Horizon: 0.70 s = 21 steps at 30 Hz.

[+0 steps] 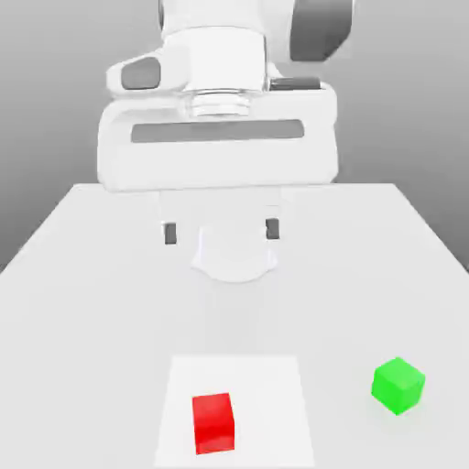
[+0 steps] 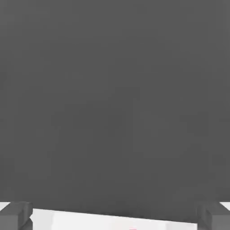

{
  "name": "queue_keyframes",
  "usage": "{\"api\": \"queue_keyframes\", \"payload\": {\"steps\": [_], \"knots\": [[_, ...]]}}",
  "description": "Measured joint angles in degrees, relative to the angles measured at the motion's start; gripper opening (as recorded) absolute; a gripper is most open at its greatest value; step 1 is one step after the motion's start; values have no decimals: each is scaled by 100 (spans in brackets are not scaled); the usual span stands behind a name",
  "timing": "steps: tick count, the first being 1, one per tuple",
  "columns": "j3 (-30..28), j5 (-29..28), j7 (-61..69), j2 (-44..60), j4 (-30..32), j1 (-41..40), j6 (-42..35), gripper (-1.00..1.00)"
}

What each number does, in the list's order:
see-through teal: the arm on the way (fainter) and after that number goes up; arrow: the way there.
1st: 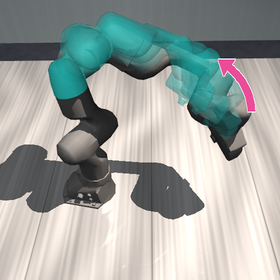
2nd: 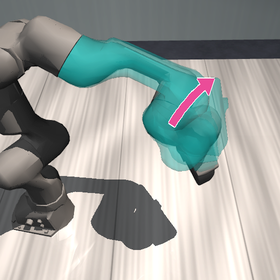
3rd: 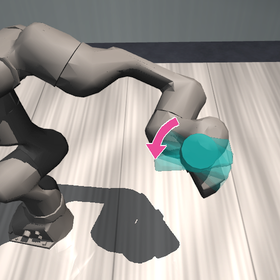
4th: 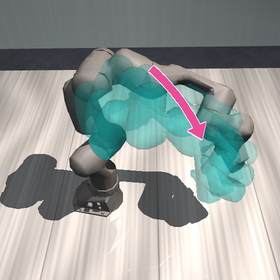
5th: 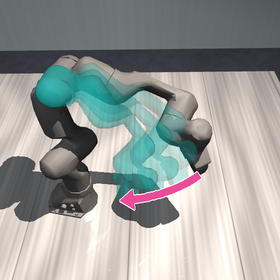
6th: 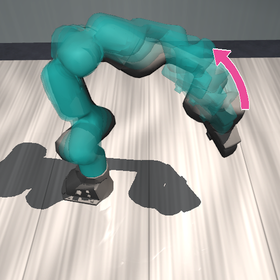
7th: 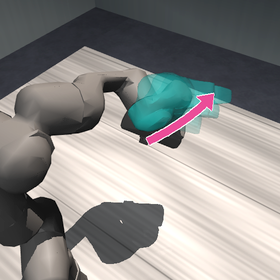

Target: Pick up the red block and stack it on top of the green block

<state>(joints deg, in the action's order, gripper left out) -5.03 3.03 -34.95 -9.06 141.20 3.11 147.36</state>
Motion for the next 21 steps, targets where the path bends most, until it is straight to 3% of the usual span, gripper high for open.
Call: {"api": "queue_keyframes", "payload": {"steps": [8,13,14,21], "knots": [[-49,-56,353,1651,426,-62,711,0],[104,88,507,2686,344,-191,1506,0],[142,123,533,2859,319,-223,1650,-100],[165,99,514,2883,316,-249,1668,-100]]}}
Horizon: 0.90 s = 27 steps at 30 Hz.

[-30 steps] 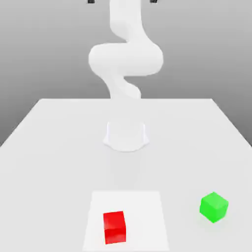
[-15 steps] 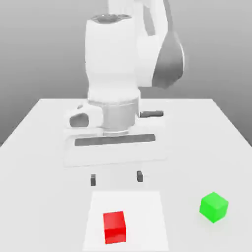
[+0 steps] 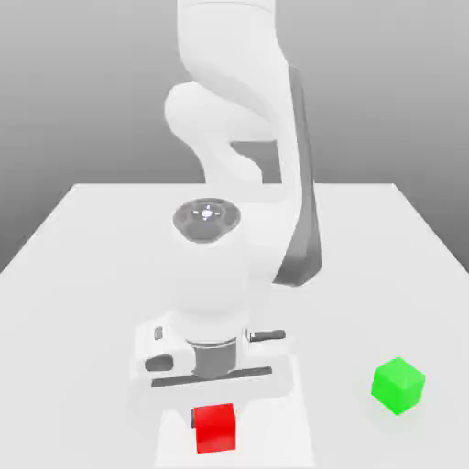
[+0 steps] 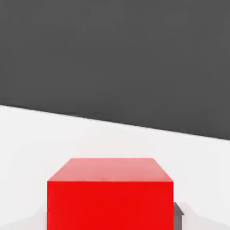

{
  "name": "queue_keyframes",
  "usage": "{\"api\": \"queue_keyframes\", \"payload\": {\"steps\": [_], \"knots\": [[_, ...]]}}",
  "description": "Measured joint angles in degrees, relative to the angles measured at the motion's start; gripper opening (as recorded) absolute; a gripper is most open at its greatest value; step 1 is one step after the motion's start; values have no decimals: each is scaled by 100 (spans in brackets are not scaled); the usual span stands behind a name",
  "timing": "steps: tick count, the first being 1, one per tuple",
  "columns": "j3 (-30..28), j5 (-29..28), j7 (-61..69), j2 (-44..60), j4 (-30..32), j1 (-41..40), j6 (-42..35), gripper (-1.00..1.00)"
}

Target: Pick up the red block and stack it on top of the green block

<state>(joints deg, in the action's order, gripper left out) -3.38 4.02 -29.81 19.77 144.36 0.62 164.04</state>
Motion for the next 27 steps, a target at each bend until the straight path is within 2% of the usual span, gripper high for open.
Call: {"api": "queue_keyframes", "payload": {"steps": [6,18,23,24,27], "knots": [[-23,-211,-216,-1005,162,138,-844,-100],[1310,-430,-1593,-1714,357,2113,-1355,-100],[1217,-818,-1981,-958,332,2229,-633,-100],[1172,-898,-2041,-781,325,2261,-465,100],[1172,-898,-2041,-781,325,2261,-465,100]]}}
